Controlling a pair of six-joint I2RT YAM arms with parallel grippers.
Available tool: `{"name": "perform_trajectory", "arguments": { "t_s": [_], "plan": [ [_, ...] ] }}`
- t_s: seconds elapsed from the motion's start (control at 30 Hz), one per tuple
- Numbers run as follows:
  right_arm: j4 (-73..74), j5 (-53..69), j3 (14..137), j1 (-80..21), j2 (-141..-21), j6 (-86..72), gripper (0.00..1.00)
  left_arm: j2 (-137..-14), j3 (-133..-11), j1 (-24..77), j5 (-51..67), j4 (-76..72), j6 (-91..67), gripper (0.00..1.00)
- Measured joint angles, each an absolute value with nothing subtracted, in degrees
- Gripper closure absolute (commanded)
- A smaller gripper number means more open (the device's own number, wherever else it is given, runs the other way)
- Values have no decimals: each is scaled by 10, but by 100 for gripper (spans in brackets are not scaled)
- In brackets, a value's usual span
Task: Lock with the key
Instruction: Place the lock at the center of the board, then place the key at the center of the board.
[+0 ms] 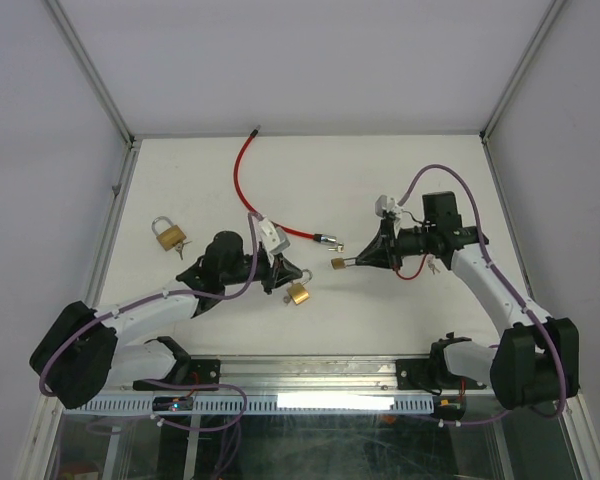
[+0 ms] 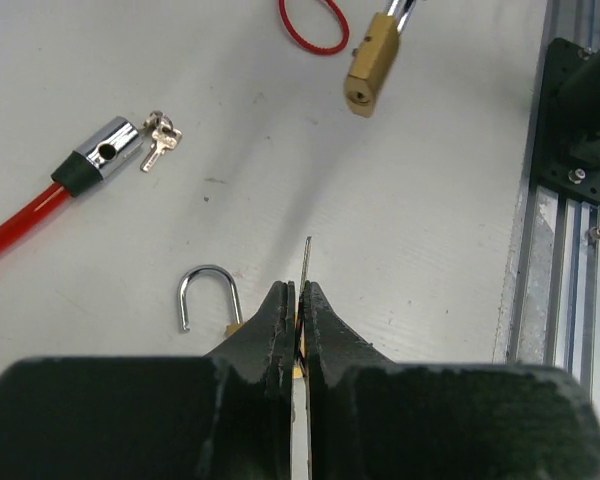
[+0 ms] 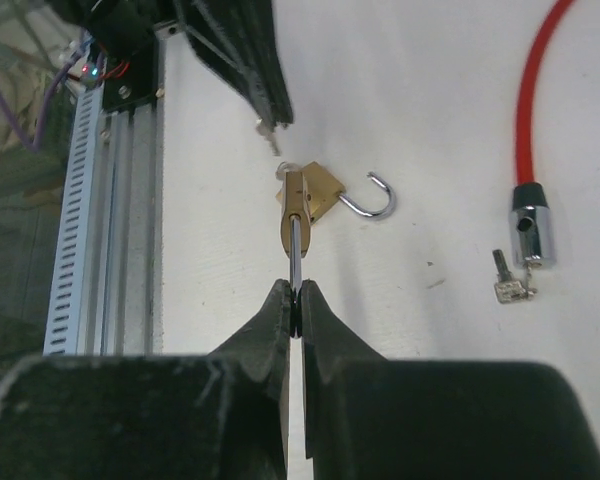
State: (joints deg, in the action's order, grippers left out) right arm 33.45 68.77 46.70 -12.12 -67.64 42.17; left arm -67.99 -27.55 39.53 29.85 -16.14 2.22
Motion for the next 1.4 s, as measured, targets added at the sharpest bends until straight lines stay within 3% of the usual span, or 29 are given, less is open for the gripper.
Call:
{"name": "perform_trajectory", "arguments": {
  "t_s": [0.27, 0.57, 0.8, 1.1, 1.2, 1.4],
  "plan": [
    [160, 618, 449, -36, -706, 208, 100, -744, -275, 392, 293, -379, -128, 100],
    [45, 422, 455, 6, -790, 12, 100, -1064, -552, 389, 279, -463, -325, 100],
    [76, 364, 570, 30, -912, -53, 100, -1252, -810, 387, 196, -364, -446, 100],
    [87, 379, 631, 66, -1052, -99, 100, -1399, -1033, 409, 117, -225, -532, 100],
    [96, 392, 644, 68, -1071, -109, 96, -1445, -1100, 416, 100, -179, -548, 100],
    [98, 399, 677, 68, -1087, -111, 86, -1488, -1168, 421, 57, -116, -557, 85]
  ]
}}
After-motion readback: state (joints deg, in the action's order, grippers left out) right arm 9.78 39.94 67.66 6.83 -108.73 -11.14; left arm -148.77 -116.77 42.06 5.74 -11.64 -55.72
